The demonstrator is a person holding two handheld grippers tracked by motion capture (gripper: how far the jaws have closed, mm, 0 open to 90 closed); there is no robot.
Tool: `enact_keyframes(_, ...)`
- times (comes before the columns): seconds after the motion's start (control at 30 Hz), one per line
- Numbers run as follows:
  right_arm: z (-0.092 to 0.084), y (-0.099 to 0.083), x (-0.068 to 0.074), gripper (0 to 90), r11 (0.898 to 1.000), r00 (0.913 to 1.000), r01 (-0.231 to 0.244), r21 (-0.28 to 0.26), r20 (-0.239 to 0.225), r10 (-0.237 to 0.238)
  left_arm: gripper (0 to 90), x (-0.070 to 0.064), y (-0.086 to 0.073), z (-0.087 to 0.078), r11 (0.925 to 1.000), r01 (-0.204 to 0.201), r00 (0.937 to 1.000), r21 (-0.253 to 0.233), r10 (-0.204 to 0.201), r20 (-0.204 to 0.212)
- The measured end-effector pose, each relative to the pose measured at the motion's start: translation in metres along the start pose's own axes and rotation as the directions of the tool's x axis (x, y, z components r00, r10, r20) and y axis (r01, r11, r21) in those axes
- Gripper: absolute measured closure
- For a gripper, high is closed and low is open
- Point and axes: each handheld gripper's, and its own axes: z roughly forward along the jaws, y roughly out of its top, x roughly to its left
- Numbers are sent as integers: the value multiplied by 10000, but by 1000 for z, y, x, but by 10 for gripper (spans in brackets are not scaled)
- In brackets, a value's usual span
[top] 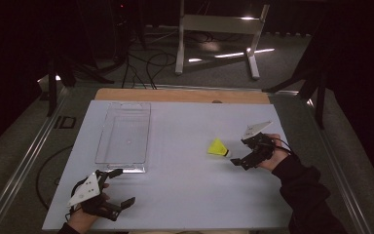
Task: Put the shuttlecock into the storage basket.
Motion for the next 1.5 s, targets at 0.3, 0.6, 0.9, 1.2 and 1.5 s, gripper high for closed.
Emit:
enact_keyframes(0.3,17,7,-7,82,9960,9989,229,861,-418,-193,5,0,0,0,10000,13,10000,-8,-13,37)
enact_keyframes(0.6,31,11,-11,83,9853,9980,361,1670,-568,-269,5,0,0,0,10000,21,10000,14,-21,71)
enact_keyframes(0.9,43,18,-16,156,9689,9971,533,2415,-651,-387,4,0,0,1,10000,20,9999,14,-20,124)
enact_keyframes(1.2,52,16,-20,254,9604,9950,775,2676,-812,-576,4,-1,0,1,10000,6,9999,56,-7,149)
enact_keyframes(1.5,62,17,-22,377,9498,9950,766,3033,-837,-536,4,-1,0,2,10000,14,9999,95,-15,170)
